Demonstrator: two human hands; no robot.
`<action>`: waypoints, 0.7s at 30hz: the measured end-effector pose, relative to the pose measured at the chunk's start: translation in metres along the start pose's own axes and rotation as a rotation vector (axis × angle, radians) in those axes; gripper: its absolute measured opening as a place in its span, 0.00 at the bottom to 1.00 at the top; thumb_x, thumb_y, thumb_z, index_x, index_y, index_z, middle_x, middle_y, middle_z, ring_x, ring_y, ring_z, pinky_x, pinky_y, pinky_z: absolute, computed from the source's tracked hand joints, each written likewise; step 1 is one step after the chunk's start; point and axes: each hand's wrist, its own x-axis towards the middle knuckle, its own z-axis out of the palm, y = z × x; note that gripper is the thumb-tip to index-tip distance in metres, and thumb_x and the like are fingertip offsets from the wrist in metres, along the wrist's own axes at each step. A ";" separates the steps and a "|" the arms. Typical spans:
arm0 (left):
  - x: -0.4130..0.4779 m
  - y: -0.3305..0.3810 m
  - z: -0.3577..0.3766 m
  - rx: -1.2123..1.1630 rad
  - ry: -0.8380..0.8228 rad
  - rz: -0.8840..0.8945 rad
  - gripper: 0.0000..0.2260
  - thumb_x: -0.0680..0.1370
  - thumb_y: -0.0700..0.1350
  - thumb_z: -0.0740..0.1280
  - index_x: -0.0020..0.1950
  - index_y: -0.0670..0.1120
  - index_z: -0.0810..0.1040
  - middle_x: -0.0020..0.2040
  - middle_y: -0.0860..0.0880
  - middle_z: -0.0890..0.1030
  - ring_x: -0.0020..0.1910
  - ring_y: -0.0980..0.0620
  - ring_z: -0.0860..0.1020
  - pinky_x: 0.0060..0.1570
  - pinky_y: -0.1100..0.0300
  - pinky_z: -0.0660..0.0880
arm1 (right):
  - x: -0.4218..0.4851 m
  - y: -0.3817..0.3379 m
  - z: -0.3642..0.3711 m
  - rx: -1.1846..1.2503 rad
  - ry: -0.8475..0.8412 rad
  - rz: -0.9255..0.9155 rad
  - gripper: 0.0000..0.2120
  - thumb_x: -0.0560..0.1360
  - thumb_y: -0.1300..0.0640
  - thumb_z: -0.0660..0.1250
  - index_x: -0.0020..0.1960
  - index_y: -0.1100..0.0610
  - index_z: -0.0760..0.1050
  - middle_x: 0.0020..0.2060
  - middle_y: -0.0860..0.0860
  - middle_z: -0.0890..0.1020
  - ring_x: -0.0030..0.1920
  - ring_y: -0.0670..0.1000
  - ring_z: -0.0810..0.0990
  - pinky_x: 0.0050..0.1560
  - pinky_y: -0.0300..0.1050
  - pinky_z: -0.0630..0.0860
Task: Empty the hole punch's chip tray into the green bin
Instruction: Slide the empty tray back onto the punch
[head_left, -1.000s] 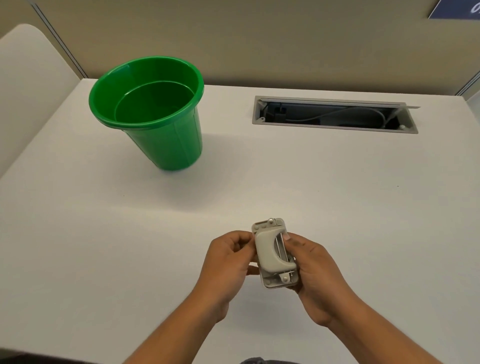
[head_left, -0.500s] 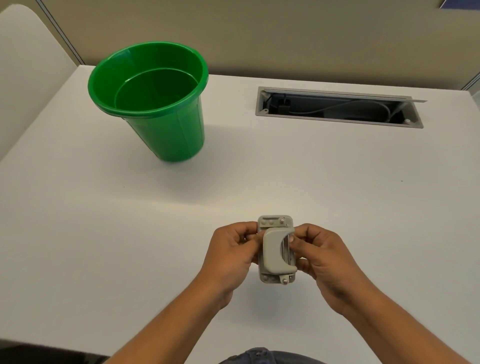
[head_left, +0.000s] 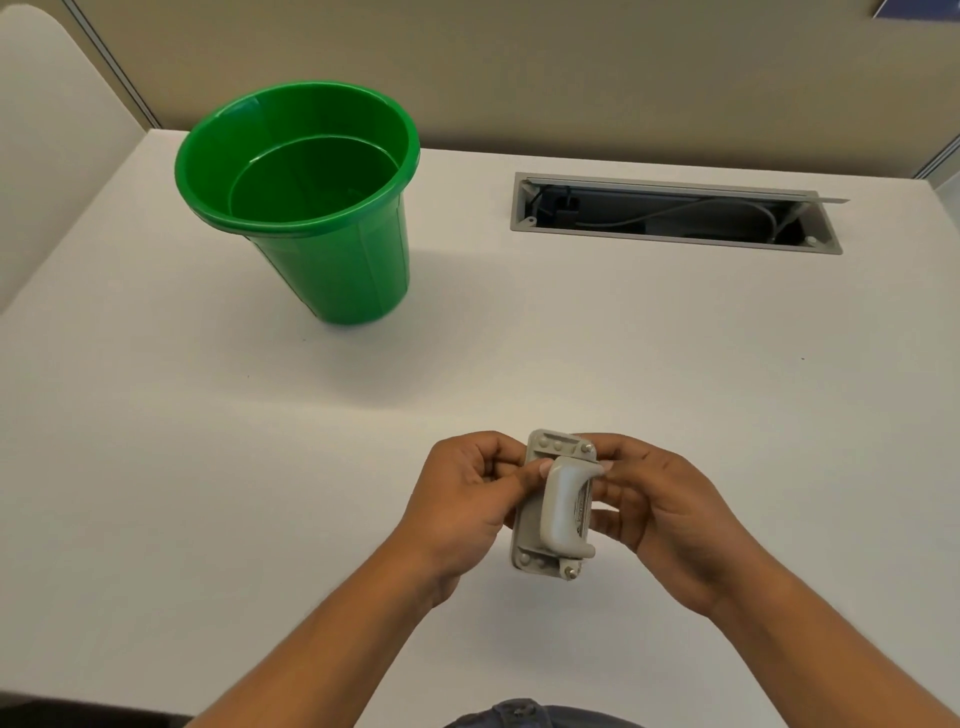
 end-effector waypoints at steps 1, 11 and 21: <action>-0.001 0.001 0.000 0.002 -0.021 -0.003 0.06 0.74 0.42 0.74 0.36 0.46 0.83 0.32 0.46 0.79 0.29 0.54 0.76 0.30 0.65 0.75 | 0.001 0.000 0.000 0.029 0.004 0.003 0.12 0.74 0.64 0.65 0.54 0.63 0.82 0.48 0.56 0.87 0.42 0.51 0.83 0.39 0.42 0.81; -0.005 -0.001 -0.001 0.063 -0.042 0.002 0.13 0.76 0.41 0.72 0.33 0.52 0.78 0.28 0.55 0.76 0.30 0.57 0.73 0.32 0.65 0.73 | 0.004 -0.005 0.009 0.057 0.028 0.014 0.09 0.70 0.52 0.70 0.38 0.58 0.81 0.43 0.55 0.87 0.38 0.48 0.83 0.36 0.39 0.80; -0.004 0.001 0.000 -0.182 0.170 -0.023 0.04 0.76 0.41 0.72 0.42 0.44 0.82 0.45 0.36 0.83 0.37 0.49 0.84 0.37 0.59 0.81 | 0.001 0.004 0.016 0.093 -0.014 0.071 0.20 0.79 0.45 0.62 0.61 0.58 0.81 0.57 0.58 0.85 0.53 0.57 0.84 0.51 0.53 0.81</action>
